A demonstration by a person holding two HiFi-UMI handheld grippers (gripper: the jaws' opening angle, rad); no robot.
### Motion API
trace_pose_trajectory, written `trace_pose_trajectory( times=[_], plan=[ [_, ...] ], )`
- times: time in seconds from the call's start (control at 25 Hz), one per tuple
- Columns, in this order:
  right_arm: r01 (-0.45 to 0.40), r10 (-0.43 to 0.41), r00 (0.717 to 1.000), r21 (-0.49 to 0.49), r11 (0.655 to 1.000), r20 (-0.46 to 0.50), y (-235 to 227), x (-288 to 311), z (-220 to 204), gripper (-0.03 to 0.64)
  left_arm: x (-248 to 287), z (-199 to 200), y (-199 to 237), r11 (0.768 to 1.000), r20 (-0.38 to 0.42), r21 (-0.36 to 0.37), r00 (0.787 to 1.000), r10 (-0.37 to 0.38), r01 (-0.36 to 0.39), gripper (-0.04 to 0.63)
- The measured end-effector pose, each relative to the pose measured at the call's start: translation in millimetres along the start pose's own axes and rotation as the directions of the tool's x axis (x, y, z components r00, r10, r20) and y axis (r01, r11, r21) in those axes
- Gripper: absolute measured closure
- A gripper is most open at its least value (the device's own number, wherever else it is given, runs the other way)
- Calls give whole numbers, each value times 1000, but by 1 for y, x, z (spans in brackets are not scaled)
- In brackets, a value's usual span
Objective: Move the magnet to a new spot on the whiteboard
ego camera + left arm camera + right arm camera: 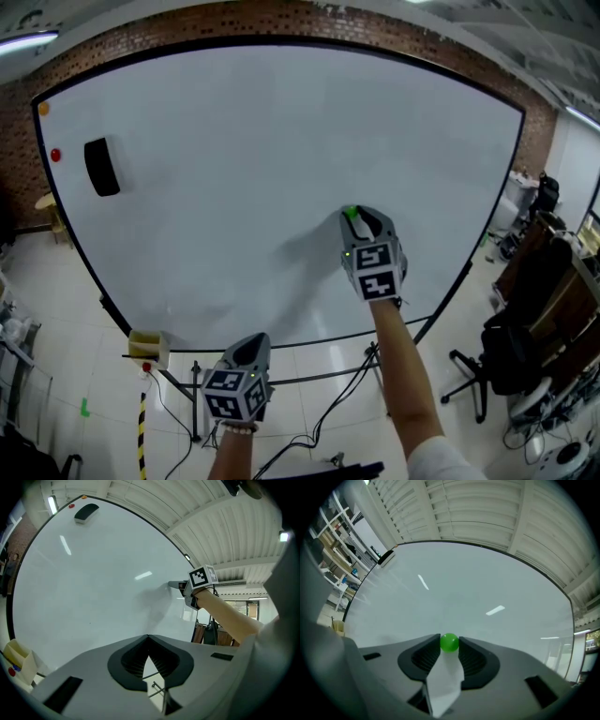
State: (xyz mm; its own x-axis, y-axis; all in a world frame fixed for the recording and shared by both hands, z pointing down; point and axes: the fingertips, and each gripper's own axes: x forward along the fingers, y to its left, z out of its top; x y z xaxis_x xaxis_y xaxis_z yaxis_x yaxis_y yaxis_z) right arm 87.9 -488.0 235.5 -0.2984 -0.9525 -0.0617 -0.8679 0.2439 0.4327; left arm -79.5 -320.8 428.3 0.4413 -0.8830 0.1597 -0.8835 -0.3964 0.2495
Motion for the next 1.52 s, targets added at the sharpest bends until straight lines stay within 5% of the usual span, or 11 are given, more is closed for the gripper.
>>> trace_pose_trajectory(
  times=[0.92, 1.2, 1.52],
  plan=[
    [41, -41, 999, -31, 999, -4, 0, 10, -5, 462, 3, -3, 7, 1000, -10, -6, 1000, -2, 2, 597],
    [55, -56, 997, 28, 998, 47, -8, -23, 6, 449, 5, -3, 5, 1000, -15, -7, 999, -30, 30, 597],
    [22, -22, 1000, 166, 986, -4, 8, -67, -24, 456, 7, -5, -3, 995, -32, 10, 995, -99, 99, 597]
  ],
)
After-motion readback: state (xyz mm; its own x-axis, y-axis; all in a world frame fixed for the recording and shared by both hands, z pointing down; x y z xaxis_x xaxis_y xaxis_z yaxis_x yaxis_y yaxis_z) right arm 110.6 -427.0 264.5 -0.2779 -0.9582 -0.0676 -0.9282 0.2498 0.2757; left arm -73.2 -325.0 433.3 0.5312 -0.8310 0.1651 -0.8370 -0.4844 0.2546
